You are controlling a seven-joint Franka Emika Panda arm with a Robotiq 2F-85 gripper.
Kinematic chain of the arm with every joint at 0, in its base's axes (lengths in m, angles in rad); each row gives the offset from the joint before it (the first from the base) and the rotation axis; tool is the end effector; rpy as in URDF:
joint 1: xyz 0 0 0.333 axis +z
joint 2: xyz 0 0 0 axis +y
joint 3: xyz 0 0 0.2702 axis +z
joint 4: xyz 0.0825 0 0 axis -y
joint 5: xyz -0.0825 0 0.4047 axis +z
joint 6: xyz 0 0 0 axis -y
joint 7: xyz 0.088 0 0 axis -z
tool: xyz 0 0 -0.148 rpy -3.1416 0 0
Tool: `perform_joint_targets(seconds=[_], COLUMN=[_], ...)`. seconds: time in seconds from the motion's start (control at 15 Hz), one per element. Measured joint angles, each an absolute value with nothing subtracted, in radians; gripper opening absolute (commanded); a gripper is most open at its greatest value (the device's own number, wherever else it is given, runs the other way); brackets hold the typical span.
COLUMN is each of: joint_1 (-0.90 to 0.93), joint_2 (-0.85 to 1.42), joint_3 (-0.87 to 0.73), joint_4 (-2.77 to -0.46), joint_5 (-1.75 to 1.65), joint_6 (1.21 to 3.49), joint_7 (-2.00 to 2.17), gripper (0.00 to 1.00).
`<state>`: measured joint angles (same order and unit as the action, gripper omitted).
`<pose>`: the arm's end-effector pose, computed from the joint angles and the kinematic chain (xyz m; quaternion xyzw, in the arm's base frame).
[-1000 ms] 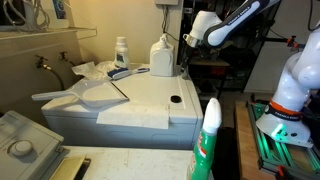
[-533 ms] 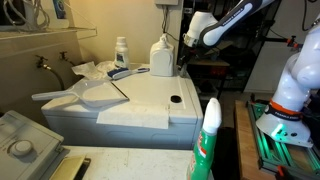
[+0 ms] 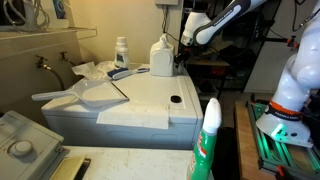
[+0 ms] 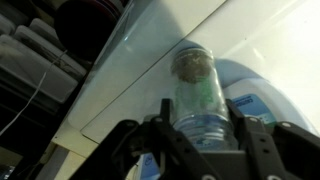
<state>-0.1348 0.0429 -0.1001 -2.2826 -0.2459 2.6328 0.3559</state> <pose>0.5584 -0.1327 0.2678 0.9664 -0.1926 0.1562 0.0682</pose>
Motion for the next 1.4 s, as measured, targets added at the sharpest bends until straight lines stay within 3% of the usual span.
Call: perform_joint_targets(seconds=[0.2,0.27,0.73,1.4], joint_1=[-0.134,-0.134,-0.145,-0.186], joint_2=[0.067,0.075,0.08,-0.055], joint_3=[-0.106,-0.107,-0.14,-0.167], joint_4=[-2.275,-2.275,-2.259,-2.219], joint_5=[-0.238,-0.234,-0.129,0.447], joint_6=[2.633,2.632,2.635,2.585], joint_7=[0.353,0.351,0.214,-0.481], gripper=[0.99,1.0,1.0,1.0])
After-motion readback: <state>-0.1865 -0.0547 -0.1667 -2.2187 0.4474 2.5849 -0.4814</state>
